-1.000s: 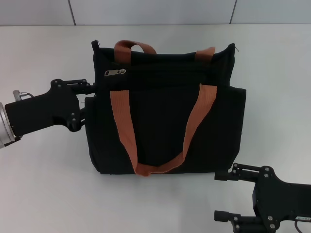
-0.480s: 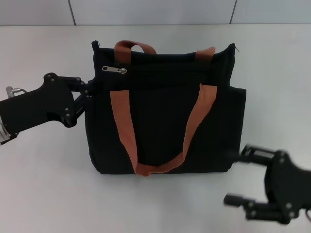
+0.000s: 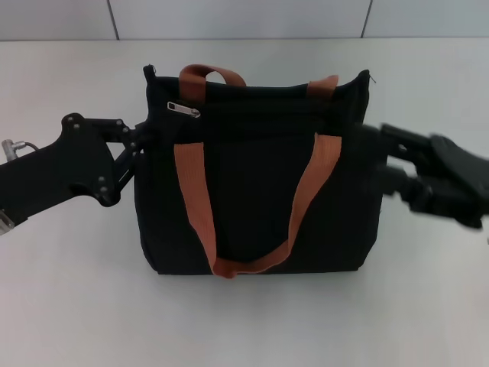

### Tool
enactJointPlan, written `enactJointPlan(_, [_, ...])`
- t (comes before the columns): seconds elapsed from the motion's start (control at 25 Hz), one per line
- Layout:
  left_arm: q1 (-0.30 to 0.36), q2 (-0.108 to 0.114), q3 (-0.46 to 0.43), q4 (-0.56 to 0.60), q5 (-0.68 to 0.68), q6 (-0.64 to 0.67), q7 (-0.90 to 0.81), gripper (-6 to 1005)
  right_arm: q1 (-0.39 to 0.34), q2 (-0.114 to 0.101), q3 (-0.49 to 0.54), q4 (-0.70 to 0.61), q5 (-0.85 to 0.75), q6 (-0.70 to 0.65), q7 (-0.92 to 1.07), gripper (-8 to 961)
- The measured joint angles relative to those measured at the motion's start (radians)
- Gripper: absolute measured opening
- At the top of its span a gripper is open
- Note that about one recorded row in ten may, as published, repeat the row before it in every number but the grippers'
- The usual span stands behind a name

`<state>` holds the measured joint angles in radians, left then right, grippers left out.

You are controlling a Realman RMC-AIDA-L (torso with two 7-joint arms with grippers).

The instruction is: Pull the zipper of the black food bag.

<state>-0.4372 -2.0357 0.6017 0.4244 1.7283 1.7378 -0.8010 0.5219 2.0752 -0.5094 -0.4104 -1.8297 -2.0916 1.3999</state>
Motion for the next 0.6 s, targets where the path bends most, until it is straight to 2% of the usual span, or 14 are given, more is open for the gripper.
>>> enactJointPlan(0.2, [0.016,-0.012,-0.001,-0.003,-0.044,0.01,0.057,21,0.102,0.004,-0.013,-0.071,-0.005,0.034,0.194,738])
enactJointPlan(0.32, [0.026,-0.016,-0.002,-0.007,-0.07,0.031,0.105,21,0.151,0.005,-0.038,-0.101,-0.007,0.129,0.279,738])
enactJointPlan(0.56, [0.031,-0.027,-0.002,-0.007,-0.083,0.036,0.164,20,0.195,0.005,-0.085,-0.133,-0.005,0.204,0.361,737])
enactJointPlan(0.6, [0.033,-0.033,-0.002,-0.016,-0.09,0.037,0.226,20,0.203,0.005,-0.097,-0.141,-0.004,0.215,0.382,737])
